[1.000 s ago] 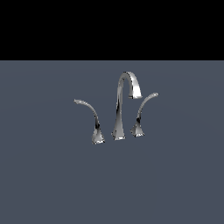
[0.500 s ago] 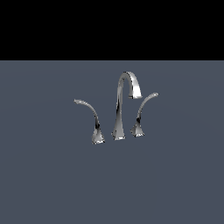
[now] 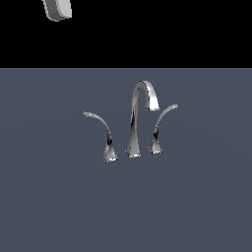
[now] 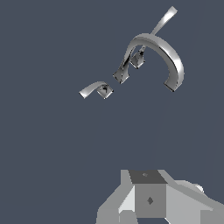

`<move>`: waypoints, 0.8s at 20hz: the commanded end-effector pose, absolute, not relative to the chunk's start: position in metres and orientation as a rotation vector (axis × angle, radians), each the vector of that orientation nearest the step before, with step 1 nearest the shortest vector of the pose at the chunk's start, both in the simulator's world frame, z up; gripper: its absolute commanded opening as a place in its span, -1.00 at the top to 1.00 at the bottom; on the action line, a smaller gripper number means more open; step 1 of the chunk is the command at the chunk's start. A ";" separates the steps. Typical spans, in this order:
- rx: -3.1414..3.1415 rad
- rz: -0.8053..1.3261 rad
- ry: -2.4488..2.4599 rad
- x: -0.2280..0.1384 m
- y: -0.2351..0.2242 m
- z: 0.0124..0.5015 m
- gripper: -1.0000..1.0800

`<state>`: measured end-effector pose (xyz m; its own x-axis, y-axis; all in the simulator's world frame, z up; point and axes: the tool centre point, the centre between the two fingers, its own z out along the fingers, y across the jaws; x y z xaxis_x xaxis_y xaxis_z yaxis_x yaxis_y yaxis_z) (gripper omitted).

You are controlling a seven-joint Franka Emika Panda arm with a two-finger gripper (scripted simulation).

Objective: Turn on the faucet by rotating a designated handle.

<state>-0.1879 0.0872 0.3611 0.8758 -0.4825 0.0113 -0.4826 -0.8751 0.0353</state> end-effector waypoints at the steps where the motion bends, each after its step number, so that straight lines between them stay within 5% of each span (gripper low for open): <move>1: 2.987 0.003 -0.861 -0.178 0.093 0.347 1.00; 16: 2.829 -0.002 -1.333 -0.117 0.115 0.271 1.00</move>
